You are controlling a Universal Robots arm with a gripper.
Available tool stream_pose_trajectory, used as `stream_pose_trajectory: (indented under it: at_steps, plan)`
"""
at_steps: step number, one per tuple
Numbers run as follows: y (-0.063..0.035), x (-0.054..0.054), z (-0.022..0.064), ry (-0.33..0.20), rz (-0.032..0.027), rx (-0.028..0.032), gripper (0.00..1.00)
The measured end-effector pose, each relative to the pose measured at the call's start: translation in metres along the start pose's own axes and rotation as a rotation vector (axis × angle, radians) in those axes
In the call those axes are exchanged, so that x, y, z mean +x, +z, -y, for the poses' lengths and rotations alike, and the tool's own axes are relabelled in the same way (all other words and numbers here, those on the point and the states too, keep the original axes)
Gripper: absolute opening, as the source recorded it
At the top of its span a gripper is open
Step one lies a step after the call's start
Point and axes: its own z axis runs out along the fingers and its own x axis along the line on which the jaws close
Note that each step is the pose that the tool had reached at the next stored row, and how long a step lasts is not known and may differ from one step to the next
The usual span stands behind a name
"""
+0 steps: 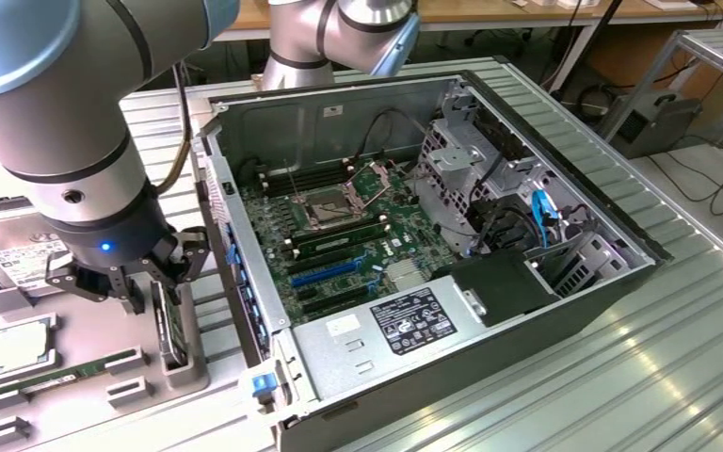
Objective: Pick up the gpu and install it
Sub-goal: 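Pick up the gpu and move the gpu toward the slot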
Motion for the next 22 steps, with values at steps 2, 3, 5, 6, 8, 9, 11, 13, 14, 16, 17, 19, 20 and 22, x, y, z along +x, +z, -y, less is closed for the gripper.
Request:
stream_pose_trajectory:
  at_steps: [2,3,5,6,8,9,11,13,14,16,17,19,20,22]
  plan:
    - [0.0005,-0.0002,-0.0002,0.0,0.0,0.0001,0.42]
    - [0.0007,-0.0003,-0.0003,0.0,0.0,0.0,0.42]
    - [0.0009,-0.0004,-0.0002,0.0,0.0,0.0,0.42]
    - [0.0011,-0.0006,-0.0003,0.0,0.0002,-0.0002,0.42]
    - [0.0012,-0.0007,-0.0003,0.0,0.0001,-0.0001,0.41]
    - [0.0012,-0.0007,-0.0002,0.0,0.0001,0.0,0.41]
    - [0.0011,-0.0008,-0.0002,0.0,0.0,0.0,0.34]
    - [0.0011,-0.0008,-0.0002,0.0,0.0,0.0,0.27]
    - [0.0011,-0.0008,-0.0002,0.0,0.0,0.0001,0.27]
    - [0.0011,-0.0008,-0.0002,0.0,0.0,0.0,0.27]
    - [0.0012,-0.0009,-0.0003,-0.001,-0.0001,-0.0001,0.27]
    - [0.0012,-0.0013,-0.0003,-0.009,-0.0002,-0.0004,0.27]
    - [0.0012,-0.0015,-0.0003,-0.015,-0.0004,-0.0008,0.27]
    - [0.0012,-0.0019,-0.0003,-0.034,-0.0009,-0.0018,0.27]
